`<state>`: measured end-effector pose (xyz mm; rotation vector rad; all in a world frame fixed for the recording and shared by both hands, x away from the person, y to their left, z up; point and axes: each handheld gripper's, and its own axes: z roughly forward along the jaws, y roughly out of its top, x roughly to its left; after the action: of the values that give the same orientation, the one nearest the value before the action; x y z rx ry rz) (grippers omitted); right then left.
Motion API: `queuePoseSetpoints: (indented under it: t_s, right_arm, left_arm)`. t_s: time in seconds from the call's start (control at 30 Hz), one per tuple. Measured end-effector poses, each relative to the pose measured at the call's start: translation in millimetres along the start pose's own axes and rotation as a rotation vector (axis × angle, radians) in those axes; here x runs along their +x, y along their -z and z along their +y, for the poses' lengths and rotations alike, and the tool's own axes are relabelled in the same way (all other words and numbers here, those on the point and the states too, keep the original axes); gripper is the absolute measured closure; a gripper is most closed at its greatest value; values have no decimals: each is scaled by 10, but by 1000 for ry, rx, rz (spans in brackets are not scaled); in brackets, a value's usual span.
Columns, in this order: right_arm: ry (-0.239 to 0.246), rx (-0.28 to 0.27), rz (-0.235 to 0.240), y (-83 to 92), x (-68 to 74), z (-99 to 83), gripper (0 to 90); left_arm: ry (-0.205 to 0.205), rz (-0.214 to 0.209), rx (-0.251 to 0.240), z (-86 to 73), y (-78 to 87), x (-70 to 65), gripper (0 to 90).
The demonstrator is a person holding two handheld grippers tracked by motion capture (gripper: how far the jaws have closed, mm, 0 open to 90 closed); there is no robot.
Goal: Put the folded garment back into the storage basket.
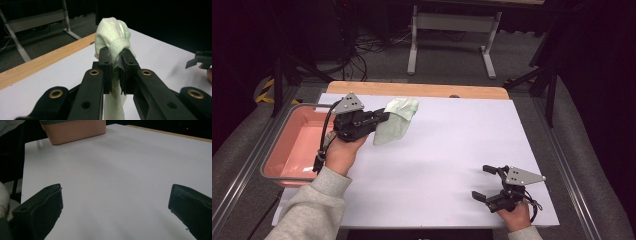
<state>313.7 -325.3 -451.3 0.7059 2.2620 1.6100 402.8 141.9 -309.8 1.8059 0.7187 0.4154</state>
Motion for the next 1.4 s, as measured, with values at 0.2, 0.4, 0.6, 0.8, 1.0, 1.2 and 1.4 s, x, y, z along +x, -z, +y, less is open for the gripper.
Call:
queuePoseSetpoints:
  t_s: [0.2,0.4,0.6,0.8,1.0,1.2,1.4]
  right_arm:
    - [-1,1,-2,-1,0,0,0]
    - [-1,2,-4,-4,-2,0,0]
    - [-2,3,-6,-7,-3,-1,0]
    - [-4,5,-8,-8,-5,-1,0]
    - [-4,5,-8,-8,-5,-2,0]
    - [-4,6,-8,-8,-5,-2,0]
    - [-4,8,-9,-8,-5,-1,0]
  left_arm:
    - [7,28,-13,-21,176,87,818]
    - [22,56,-26,-50,366,191,819]
    - [37,83,-31,-92,529,275,818]
    - [43,108,-33,-133,677,358,818]
    - [56,131,-35,-189,809,429,818]
    - [73,148,-37,-249,930,504,818]
    - [74,177,-25,-305,1019,552,818]
